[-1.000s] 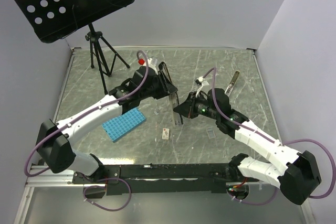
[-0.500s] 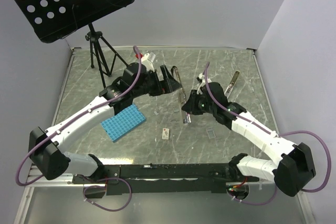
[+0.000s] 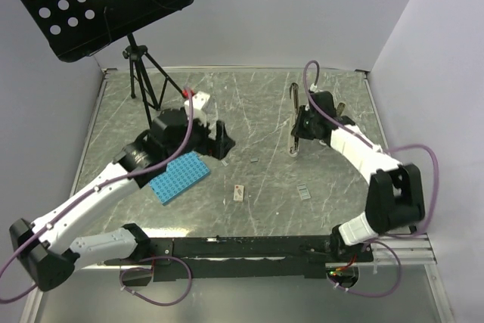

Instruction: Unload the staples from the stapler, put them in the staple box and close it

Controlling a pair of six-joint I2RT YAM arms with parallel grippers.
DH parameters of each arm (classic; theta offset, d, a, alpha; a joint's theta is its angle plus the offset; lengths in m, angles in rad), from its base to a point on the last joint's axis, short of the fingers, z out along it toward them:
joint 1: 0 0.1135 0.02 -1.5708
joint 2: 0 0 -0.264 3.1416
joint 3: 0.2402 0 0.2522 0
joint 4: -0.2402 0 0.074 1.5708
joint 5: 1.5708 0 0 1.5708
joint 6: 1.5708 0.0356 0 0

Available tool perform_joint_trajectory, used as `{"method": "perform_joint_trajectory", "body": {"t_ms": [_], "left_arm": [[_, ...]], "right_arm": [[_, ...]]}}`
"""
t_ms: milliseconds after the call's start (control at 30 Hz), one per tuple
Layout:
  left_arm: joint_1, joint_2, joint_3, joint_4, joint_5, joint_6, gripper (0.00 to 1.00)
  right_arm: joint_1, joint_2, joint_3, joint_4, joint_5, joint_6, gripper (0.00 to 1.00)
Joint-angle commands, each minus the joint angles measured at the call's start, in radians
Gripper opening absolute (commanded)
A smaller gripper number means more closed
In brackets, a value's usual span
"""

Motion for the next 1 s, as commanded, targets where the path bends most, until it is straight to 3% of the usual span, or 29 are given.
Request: {"method": "perform_joint_trajectory", "body": {"t_ms": [0, 133, 533, 700, 800, 967], "left_arm": [[0.004, -0.098, -0.138, 0.085, -0.108, 0.146, 0.97], [0.004, -0.206, -0.267, 0.197, -0.204, 0.170, 0.97], [0.004, -0.203, -0.255, 0.187, -0.231, 0.149, 0.97], [0.004, -0.223, -0.267, 0.197, -0.246, 0.152, 0.97], [0.004, -0.225, -0.266, 0.199, -0.258, 0.151, 0.97], [0.004, -0.228, -0.266, 0.194, -0.263, 0.146, 0.97]], "right_arm": [[-0.046, 0.130, 0.127, 0.034, 0.055, -0.045, 0.00], [-0.059, 0.279, 0.201, 0.032, 0.066, -0.062, 0.00], [-0.068, 0.512, 0.368, -0.031, 0.107, -0.031, 0.00], [-0.068, 0.526, 0.379, -0.042, 0.107, -0.019, 0.13], [-0.069, 0.513, 0.378, -0.034, 0.103, -0.027, 0.32], [-0.068, 0.480, 0.414, -0.075, 0.081, -0.040, 0.49]]}}
